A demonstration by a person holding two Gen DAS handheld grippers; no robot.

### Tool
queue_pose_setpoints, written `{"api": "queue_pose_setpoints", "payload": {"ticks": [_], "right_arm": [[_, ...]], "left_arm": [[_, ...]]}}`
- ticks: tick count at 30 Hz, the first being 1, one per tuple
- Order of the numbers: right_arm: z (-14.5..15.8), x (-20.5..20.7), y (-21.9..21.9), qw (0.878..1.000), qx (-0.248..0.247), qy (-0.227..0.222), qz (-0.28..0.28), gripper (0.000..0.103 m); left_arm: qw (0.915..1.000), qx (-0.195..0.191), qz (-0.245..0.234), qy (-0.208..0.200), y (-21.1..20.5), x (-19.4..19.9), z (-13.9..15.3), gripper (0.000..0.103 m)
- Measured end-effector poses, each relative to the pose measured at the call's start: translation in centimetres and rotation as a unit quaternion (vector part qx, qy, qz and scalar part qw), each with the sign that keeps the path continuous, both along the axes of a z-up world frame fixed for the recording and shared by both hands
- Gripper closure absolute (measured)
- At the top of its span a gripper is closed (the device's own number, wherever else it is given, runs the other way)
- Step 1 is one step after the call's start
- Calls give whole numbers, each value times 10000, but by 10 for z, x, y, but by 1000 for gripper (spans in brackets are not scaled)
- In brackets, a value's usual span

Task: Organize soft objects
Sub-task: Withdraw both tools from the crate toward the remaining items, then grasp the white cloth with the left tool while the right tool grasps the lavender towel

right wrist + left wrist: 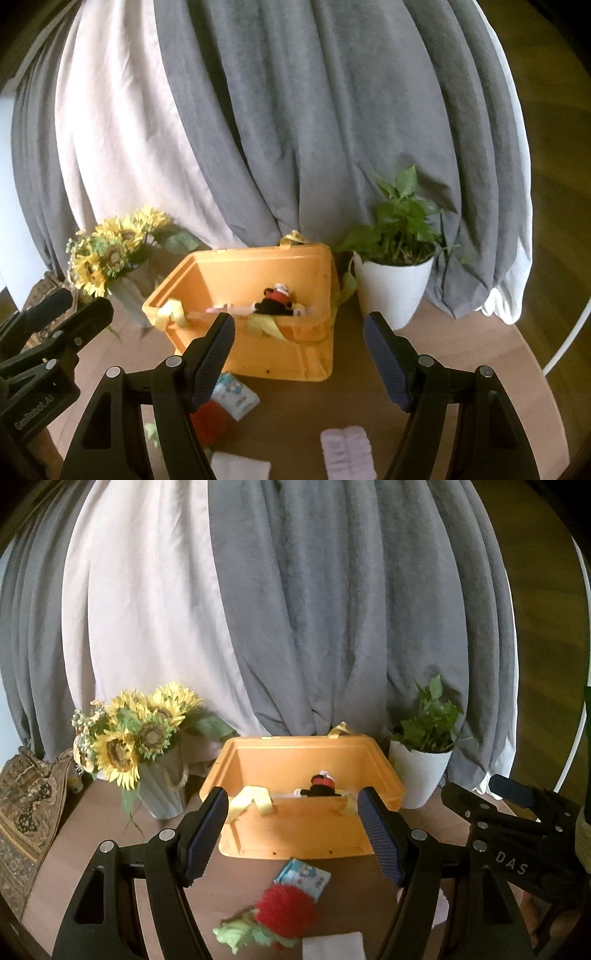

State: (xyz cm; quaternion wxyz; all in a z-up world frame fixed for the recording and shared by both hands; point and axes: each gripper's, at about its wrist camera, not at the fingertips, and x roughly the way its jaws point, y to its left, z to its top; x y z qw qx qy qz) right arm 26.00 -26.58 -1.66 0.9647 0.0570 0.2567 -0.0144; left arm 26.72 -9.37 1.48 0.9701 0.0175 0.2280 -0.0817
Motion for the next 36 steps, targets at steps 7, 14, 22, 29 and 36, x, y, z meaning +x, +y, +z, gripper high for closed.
{"api": "queue_pose_setpoints", "payload": {"ticks": [7,14,22,29,36], "right_arm": [[-8,-16,-16,9998,14,154,106,30],[-22,-23,-27,9990,1,366,247,30],[-43,-22,-35,9969,30,653,439,30],[-66,-22,-38,9941,35,930,553,30],[-94,-24,-42,9901,10,1245,640,30]], "left_arm": [[9999,37,70,148,-16,-15,-10,31],[9989,111,189,412,-26,-24,-27,31],[9966,175,375,711,-31,-29,-50,31],[9934,208,491,1016,-34,-36,-78,31],[9892,189,484,1368,-39,-37,-106,31]]}}
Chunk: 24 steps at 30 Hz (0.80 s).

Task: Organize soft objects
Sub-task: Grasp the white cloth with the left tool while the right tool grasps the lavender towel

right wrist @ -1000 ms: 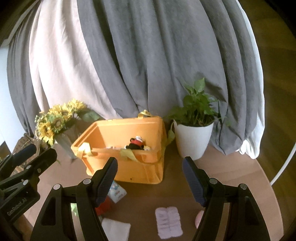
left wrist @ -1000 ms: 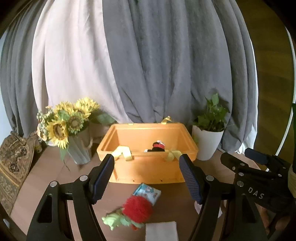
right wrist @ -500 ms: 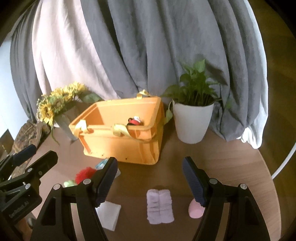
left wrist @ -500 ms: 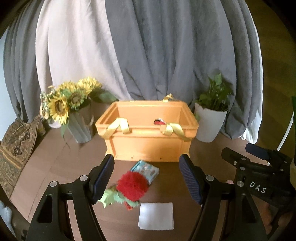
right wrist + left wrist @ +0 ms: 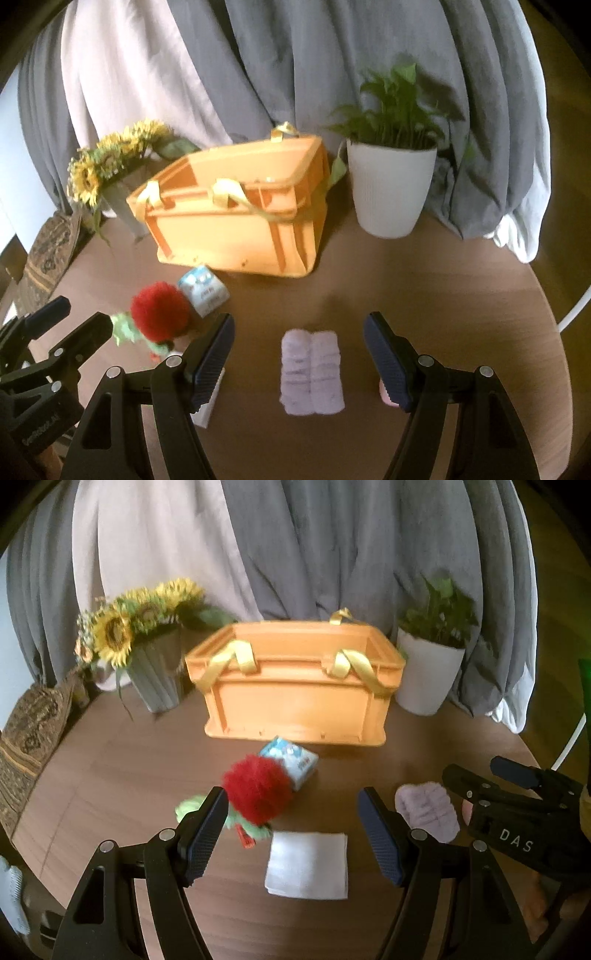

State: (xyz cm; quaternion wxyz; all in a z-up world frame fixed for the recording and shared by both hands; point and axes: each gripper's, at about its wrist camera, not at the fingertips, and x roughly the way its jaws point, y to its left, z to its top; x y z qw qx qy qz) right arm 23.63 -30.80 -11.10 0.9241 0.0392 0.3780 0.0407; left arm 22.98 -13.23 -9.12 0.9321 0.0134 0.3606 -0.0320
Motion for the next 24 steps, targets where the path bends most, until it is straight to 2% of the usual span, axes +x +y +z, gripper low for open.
{"api": "queue_pose_setpoints", "payload": {"ticks": [5,24], "right_arm": [[-24,1,-1,9996,-42,267,50,30],[-74,9,5,9968,-225,729,238,30]], "left_arm": [[9998,4,8,216,-1,0,-20,31],[9958,-83,-53,913,-5,14,-87,32]]}}
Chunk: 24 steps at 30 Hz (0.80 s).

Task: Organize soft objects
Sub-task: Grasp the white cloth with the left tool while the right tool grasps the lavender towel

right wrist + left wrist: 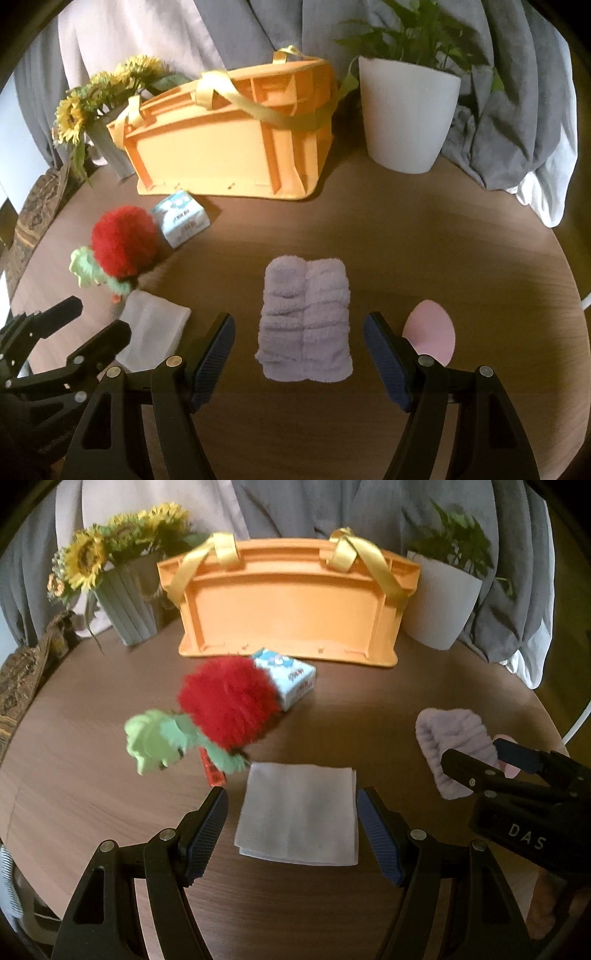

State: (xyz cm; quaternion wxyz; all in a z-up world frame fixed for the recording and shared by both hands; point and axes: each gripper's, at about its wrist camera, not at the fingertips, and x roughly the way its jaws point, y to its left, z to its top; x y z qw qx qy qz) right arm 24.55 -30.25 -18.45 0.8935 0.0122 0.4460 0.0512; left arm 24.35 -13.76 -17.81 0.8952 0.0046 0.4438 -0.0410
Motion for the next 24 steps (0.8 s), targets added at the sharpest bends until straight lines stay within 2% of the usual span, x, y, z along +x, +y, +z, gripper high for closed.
{"api": "queue_pose_setpoints", "payload": {"ticks": [8,13,19,21,24], "right_arm": [[-13,2,2,9999,-37,109,23,32],[-17,2,6,9998,-69,171,49,43],[-20,0,9,9997,-120,198,74,52],[-19,0,9,9997,-123,193,79,55],[-18,-1,11,9998,-128,158,66,57]], "left_arm": [[9996,-80,-26,261,0,8,-22,43],[9993,-99,-8,357,1,10,-29,51],[9995,-27,-71,298,2,8,-27,74],[9995,-38,-107,293,2,8,-27,88],[9995,-23,-154,280,2,8,-26,94]]}}
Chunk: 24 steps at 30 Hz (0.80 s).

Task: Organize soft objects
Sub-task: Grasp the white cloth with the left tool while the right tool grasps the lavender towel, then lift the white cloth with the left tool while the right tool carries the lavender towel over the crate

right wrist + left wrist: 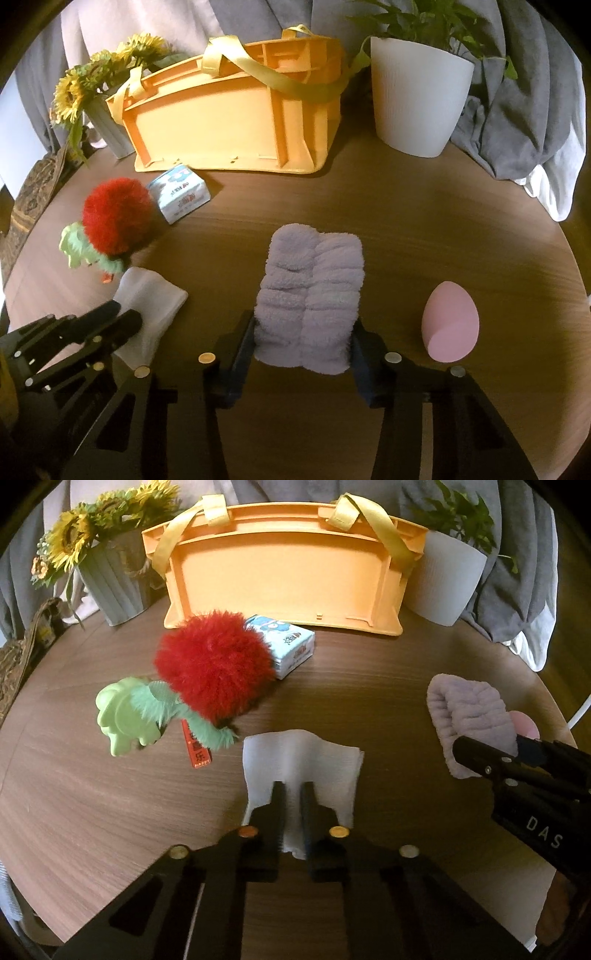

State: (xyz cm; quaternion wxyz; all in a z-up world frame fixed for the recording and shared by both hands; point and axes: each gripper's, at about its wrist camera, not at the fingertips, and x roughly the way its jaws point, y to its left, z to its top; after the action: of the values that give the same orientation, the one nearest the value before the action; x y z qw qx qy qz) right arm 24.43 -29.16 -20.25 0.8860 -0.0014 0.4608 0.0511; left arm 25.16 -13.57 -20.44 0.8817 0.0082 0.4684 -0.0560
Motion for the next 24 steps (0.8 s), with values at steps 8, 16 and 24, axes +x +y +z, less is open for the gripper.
{"api": "queue_pose_setpoints", "payload": {"ticks": [8,16,24], "right_arm": [[12,-5,5,9998,18,-176,11,59],[30,-9,8,9993,84,-359,-14,59],[57,-12,13,9978,114,-648,-51,59]], "left_arm": [[9997,-175,-4,-180,5,-2,19,95],[9980,-330,-68,-540,10,-4,51,95],[9952,-449,-108,-861,19,-2,78,95]]}}
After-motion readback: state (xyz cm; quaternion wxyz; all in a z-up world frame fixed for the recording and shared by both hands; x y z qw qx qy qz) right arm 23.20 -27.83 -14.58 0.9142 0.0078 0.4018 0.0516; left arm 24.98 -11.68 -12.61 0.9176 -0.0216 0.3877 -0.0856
